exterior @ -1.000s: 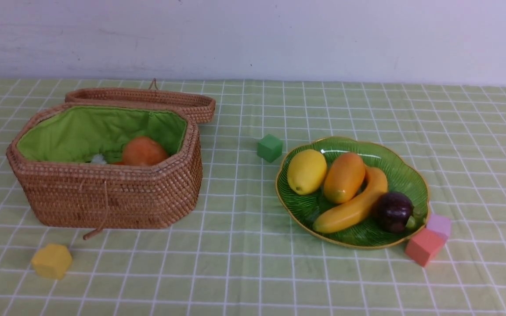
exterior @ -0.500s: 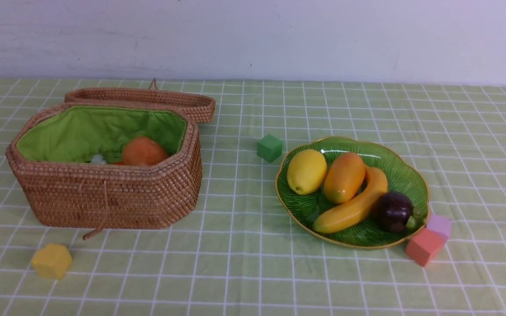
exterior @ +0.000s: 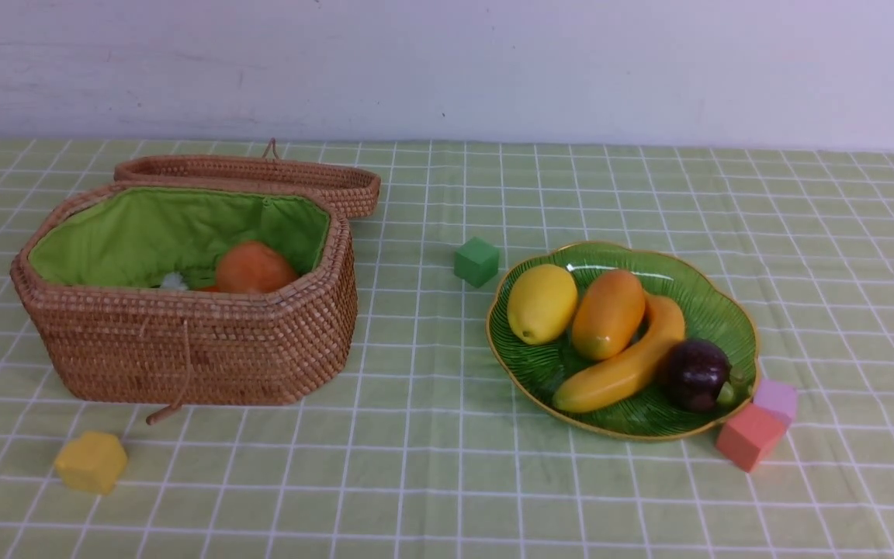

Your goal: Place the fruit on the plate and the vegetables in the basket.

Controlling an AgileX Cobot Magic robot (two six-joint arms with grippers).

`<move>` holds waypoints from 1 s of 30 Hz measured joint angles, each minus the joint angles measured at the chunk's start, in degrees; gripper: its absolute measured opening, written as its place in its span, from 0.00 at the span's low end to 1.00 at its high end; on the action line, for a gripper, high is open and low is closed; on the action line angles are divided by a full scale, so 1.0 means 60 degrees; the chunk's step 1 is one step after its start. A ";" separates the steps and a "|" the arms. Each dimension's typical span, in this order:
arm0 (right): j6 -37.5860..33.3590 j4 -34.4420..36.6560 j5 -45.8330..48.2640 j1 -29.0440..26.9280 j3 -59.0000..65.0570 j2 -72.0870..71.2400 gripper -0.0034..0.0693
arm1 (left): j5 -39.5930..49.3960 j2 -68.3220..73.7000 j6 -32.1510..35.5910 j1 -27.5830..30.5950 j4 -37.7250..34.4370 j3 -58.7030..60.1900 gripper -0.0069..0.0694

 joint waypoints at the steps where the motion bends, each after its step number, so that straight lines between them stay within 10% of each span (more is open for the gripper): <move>1: 0.0000 0.0000 0.0000 0.0000 0.0000 0.0000 0.06 | 0.0000 0.0000 0.0000 0.0000 0.0000 0.0000 0.14; 10: 0.0000 0.0000 0.0009 0.0000 0.0000 0.0000 0.06 | -0.0011 0.0000 0.0000 0.0224 0.0000 0.0043 0.14; 21: 0.0000 0.0008 0.0008 0.0000 0.0000 0.0000 0.07 | -0.0322 0.0000 0.0415 0.4511 0.0102 0.0580 0.07; 30: 0.0000 0.0034 0.0023 0.0000 0.0000 0.0000 0.08 | 0.0105 0.0000 -0.0456 0.4858 0.0049 0.1879 0.07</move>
